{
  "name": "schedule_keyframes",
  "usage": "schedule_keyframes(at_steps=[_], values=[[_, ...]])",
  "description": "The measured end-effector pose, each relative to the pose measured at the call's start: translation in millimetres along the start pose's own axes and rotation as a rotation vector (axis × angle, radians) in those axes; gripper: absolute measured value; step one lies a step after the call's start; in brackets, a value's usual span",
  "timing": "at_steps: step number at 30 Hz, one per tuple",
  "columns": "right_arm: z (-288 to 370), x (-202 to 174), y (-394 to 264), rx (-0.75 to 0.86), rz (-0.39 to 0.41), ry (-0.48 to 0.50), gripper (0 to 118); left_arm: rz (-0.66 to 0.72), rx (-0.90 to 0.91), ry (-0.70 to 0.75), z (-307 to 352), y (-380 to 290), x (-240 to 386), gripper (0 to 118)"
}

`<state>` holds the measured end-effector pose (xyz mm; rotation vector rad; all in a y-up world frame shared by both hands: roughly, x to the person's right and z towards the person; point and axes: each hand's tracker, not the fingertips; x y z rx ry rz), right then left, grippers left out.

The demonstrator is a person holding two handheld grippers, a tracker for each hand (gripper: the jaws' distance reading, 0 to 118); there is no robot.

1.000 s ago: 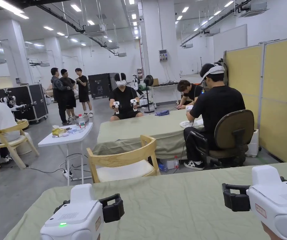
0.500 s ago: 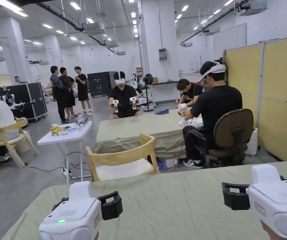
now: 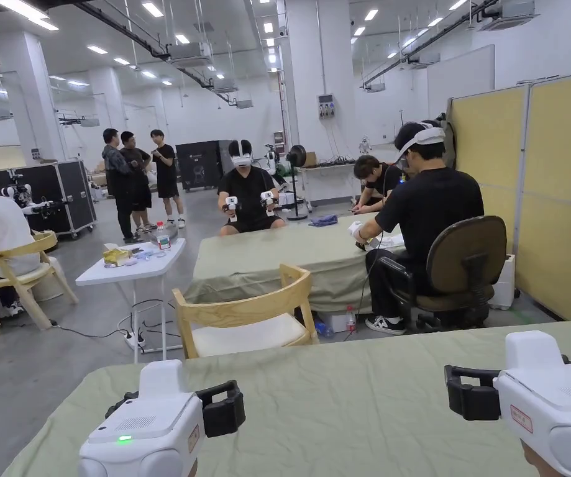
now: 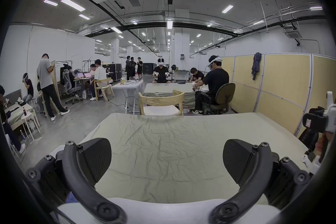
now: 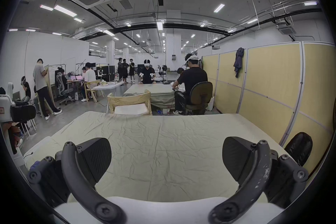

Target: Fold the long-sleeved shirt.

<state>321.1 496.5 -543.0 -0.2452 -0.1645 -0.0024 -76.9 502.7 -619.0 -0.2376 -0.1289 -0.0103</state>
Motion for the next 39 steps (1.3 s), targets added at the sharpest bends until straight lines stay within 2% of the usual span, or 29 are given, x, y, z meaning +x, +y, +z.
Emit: schedule_keyframes(at_steps=[12, 16, 32, 36, 39], values=[[-0.5, 0.1, -2.0, -0.007, 0.001, -0.003, 118, 0.011, -0.013, -0.011, -1.3, -4.4, -0.5, 118], [-0.1, 0.6, -2.5, -0.006, -0.026, 0.014, 118, 0.011, -0.014, -0.013, -0.7, -5.0, -0.3, 118], [-2.5, -6.0, -8.5, -0.023, -0.003, 0.012, 118, 0.002, -0.038, 0.003, -0.6, -9.6, 2.5, 118], [-4.3, -8.2, -11.3, -0.031, 0.008, 0.012, 118, -0.065, -0.004, 0.029, -0.9, -16.9, 9.7, 118], [-5.5, -9.8, -12.6, -0.038, 0.011, 0.01, 118, 0.042, 0.003, -0.002, 1.6, -15.7, 8.4, 118]])
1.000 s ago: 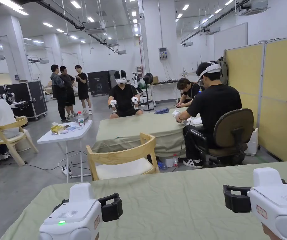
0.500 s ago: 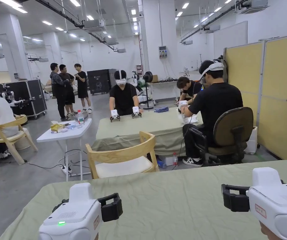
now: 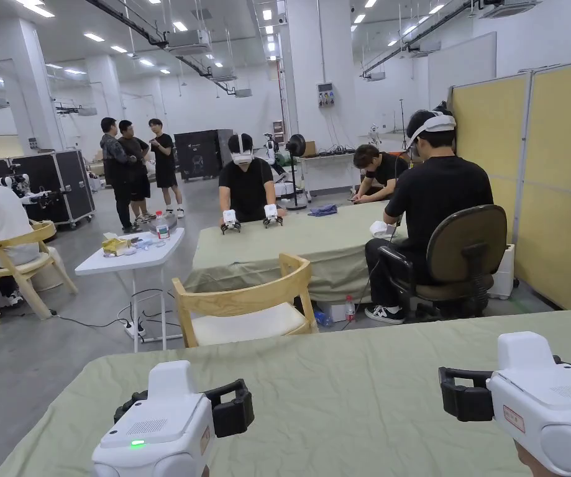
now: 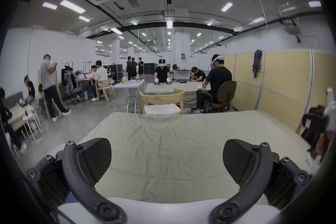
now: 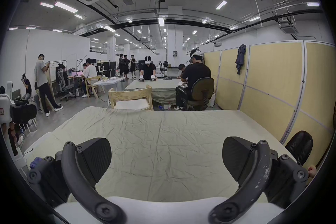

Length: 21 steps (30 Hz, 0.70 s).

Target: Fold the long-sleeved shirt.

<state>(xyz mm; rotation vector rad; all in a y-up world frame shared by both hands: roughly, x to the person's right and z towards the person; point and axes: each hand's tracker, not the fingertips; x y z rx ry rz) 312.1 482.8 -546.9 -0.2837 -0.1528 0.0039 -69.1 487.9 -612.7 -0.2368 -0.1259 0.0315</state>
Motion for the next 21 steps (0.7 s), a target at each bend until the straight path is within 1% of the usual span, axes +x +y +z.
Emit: schedule_keyframes(at_steps=[1, 3, 5, 7, 8, 9, 10, 12, 16, 21], values=[[-0.2, -0.6, -0.4, -0.002, -0.003, 0.001, 118, 0.042, -0.011, -0.007, 1.3, 1.5, -0.8, 118], [-0.2, -2.1, -1.0, -0.009, -0.008, 0.006, 118, 0.085, -0.007, -0.001, 3.7, 3.2, -3.3, 118], [-0.4, -4.1, -1.6, -0.012, -0.002, 0.01, 118, 0.071, -0.045, 0.023, 2.9, 5.5, -2.9, 118], [-0.6, -5.5, -1.7, -0.01, 0.009, 0.011, 118, 0.024, -0.094, 0.078, 3.5, 5.9, -0.7, 118], [-0.8, -5.7, -1.6, -0.012, 0.01, 0.011, 118, 0.01, -0.083, 0.076, 4.2, 5.0, -0.4, 118], [-1.1, -5.8, -1.3, -0.014, 0.009, 0.011, 118, 0.011, -0.061, 0.047, 6.9, 4.0, -3.4, 118], [-1.2, -5.8, -1.2, -0.014, 0.004, 0.013, 118, 0.058, -0.053, -0.013, 9.4, 4.4, -7.4, 118], [-1.3, -6.5, -1.1, -0.014, -0.001, 0.018, 118, 0.128, -0.09, -0.07, 12.7, 5.8, -15.0, 118], [-2.1, -8.5, -2.1, -0.016, 0.009, 0.016, 118, 0.095, -0.049, 0.028, 15.5, 4.2, -14.2, 118], [-0.9, -11.0, -1.2, -0.017, 0.012, 0.017, 118, 0.055, -0.054, 0.068, 12.4, 2.0, -16.8, 118]])
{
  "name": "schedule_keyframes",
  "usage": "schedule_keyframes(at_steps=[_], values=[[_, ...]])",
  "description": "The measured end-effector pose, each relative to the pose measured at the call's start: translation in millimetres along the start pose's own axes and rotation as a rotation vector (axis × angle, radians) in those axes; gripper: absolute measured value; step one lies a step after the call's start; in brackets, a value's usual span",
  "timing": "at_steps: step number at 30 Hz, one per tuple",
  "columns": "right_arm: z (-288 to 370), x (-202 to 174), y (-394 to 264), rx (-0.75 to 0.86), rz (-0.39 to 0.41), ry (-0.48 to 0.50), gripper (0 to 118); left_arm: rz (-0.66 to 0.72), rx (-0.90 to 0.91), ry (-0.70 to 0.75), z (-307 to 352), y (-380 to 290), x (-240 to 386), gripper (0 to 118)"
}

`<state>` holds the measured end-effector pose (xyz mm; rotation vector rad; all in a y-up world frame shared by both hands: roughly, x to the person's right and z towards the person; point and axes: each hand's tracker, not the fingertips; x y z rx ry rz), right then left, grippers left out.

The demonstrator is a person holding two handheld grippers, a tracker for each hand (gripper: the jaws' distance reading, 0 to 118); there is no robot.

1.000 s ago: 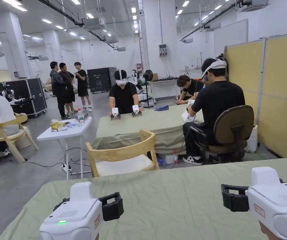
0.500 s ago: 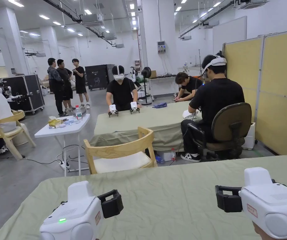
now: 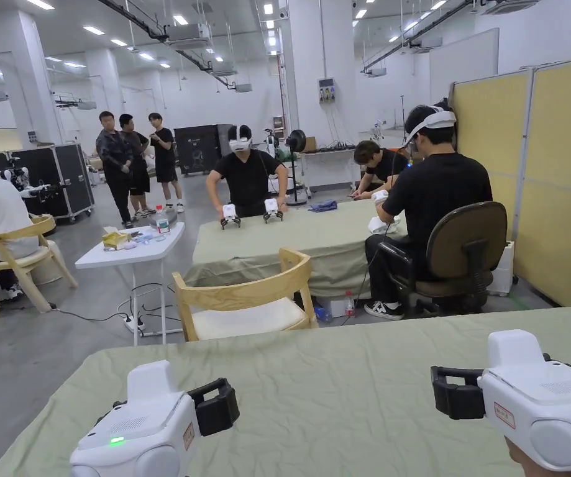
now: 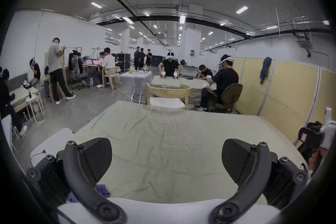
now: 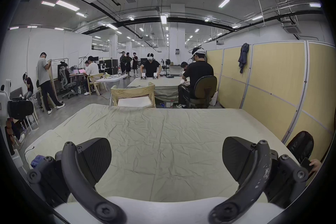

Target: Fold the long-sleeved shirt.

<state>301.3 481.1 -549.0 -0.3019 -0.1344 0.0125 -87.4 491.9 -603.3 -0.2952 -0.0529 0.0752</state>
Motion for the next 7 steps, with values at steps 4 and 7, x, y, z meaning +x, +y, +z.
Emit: schedule_keyframes(at_steps=[4, 7], values=[[0.0, -0.7, 0.5, 0.0, 0.003, 0.001, 118, -0.003, 0.015, -0.019, 5.0, 0.7, -0.6, 118], [-0.1, -1.8, 0.8, 0.0, 0.009, 0.001, 118, -0.028, 0.031, -0.004, 6.0, 0.4, 1.5, 118]])
